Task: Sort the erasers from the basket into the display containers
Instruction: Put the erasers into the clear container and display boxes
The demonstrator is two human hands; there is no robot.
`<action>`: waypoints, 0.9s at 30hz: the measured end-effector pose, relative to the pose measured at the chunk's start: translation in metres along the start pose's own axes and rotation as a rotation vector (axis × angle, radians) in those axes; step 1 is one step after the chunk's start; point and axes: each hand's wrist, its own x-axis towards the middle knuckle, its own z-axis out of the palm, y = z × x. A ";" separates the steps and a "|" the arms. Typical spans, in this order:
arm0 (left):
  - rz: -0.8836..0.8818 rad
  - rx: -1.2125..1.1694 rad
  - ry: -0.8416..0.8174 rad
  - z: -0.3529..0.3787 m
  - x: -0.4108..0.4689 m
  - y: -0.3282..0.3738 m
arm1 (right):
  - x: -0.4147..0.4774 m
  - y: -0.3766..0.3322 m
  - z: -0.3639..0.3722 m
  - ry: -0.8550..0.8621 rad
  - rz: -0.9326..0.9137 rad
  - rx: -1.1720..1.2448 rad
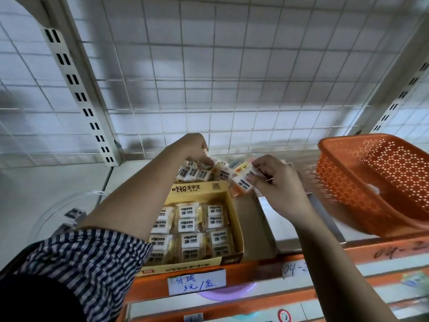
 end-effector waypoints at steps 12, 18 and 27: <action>0.115 -0.215 0.236 -0.041 -0.118 -0.002 | -0.006 -0.027 0.026 -0.159 0.014 0.341; 0.015 -0.208 0.397 -0.011 -0.167 -0.036 | -0.008 -0.048 0.049 -0.401 0.020 0.334; 0.043 -0.221 0.620 -0.010 -0.195 -0.057 | -0.028 -0.089 0.102 -0.698 -0.027 0.147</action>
